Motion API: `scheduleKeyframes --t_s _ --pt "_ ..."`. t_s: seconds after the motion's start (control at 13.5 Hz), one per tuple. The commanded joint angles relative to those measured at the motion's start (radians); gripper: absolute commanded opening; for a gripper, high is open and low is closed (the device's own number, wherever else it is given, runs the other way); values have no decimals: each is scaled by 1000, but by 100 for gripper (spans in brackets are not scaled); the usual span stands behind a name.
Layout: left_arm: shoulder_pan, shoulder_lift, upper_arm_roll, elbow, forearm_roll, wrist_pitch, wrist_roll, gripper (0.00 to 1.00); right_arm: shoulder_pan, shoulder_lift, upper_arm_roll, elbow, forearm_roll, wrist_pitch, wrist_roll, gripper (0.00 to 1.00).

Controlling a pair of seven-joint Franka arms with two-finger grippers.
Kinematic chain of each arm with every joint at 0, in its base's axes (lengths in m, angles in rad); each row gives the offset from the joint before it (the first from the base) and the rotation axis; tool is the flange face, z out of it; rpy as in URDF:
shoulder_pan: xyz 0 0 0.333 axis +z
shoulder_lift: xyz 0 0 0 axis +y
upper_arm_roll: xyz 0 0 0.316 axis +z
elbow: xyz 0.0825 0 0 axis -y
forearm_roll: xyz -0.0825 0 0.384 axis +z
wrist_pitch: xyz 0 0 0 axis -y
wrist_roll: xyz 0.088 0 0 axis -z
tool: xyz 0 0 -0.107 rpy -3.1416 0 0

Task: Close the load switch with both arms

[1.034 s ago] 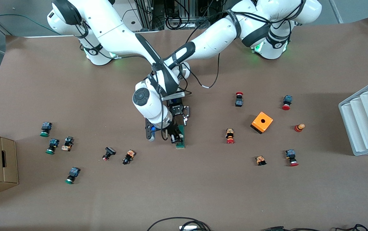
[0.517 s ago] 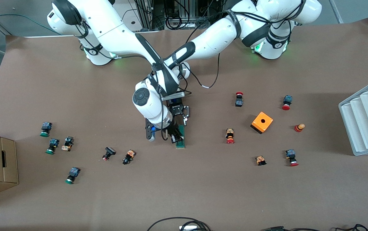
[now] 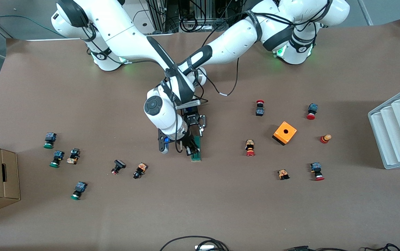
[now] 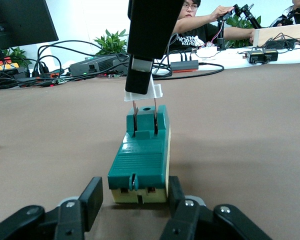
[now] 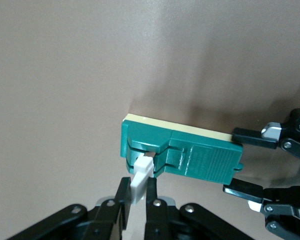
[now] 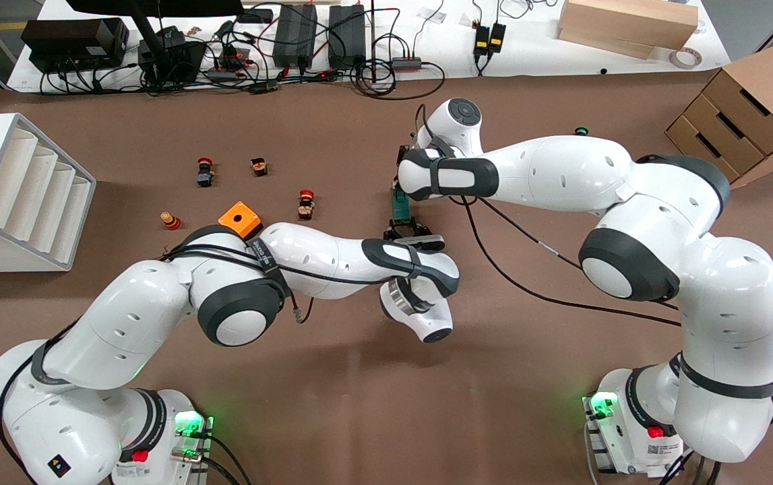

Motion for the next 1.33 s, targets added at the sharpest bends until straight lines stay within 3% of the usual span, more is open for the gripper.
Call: scheduleKeyframes --t_s 0.0,1.26 --pt "6 18 -4 18 5 38 21 61 -17 51 -1 89 22 6 -16 17" --pt "6 15 -4 17 3 38 22 61 -60 174 -1 214 23 15 -19 20"
